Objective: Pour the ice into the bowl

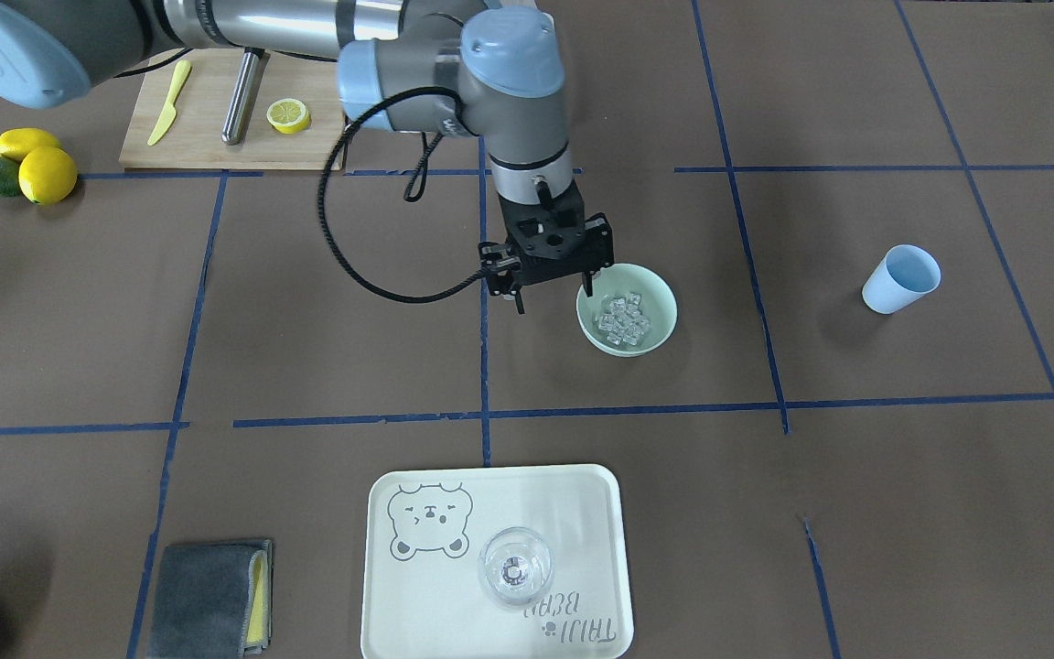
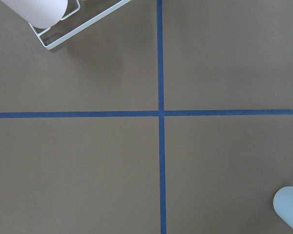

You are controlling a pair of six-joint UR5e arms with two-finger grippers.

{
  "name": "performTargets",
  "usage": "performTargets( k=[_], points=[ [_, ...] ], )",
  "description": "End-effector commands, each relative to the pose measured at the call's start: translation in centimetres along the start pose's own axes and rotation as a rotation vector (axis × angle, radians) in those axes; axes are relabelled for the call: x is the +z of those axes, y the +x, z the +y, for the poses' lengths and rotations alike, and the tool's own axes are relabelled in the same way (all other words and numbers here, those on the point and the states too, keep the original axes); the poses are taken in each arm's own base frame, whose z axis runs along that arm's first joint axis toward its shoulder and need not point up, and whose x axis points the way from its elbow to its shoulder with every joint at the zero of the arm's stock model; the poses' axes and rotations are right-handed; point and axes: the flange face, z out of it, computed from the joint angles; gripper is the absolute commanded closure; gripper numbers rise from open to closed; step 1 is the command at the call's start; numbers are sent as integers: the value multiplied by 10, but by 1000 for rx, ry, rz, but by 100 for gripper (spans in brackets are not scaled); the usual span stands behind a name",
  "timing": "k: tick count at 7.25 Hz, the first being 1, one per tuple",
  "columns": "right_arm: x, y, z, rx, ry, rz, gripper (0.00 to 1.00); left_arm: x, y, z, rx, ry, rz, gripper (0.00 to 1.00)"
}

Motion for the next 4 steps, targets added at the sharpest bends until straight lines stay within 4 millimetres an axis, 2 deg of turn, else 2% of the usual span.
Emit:
performTargets(
  k=[1,3,4],
  points=[
    [45,-36,16,28,-24,27,23,0,0,0,0,2,0,0],
    [65,-33,31,33,-50,54,35,0,0,0,-1,0,0,0],
    [68,-33,36,32,-57,55,51,0,0,0,-1,0,0,0]
  ],
)
